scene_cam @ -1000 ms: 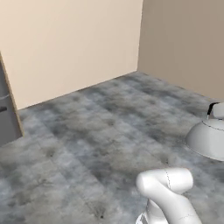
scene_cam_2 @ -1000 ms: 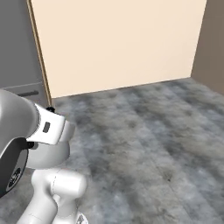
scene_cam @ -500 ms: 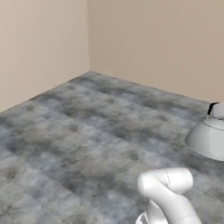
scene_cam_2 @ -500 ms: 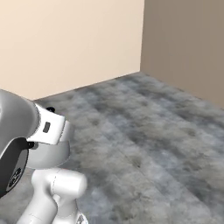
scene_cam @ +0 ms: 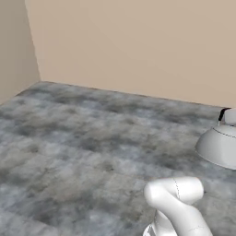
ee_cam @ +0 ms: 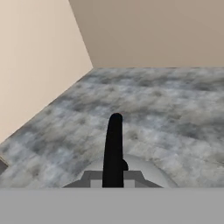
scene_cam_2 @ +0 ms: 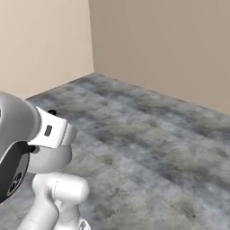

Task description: Open the cabinet, pick the kettle from the cabinet, and place it in the sink.

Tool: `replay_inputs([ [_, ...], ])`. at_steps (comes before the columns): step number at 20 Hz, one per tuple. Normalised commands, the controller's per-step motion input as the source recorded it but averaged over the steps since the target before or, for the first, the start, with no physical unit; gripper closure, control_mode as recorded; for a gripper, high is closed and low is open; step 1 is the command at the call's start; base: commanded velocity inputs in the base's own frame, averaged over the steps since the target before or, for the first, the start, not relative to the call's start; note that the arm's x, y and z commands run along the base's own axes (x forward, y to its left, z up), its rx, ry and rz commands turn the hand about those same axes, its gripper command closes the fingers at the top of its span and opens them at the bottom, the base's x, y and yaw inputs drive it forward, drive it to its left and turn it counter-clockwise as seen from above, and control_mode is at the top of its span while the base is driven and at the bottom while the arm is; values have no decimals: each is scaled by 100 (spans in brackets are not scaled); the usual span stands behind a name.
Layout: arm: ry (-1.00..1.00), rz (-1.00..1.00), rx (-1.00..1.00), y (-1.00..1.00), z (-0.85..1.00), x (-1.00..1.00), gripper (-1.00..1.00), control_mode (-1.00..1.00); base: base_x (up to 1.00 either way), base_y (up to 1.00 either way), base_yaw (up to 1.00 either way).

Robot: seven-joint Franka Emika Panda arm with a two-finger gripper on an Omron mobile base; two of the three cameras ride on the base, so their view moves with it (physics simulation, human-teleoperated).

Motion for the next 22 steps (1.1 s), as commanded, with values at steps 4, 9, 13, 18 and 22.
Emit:
replay_inputs([
  [4, 0, 0, 0, 0, 0, 0, 100, 100, 0, 0, -50],
  [9, 0, 0, 0, 0, 0, 0, 100, 100, 0, -5, -51],
  [13, 0, 0, 0, 0, 0, 0, 100, 100, 0, -7, -52],
  [18, 0, 0, 0, 0, 0, 0, 100, 100, 0, -7, -53],
  [22, 0, 0, 0, 0, 0, 0, 100, 100, 2, -10, -51],
])
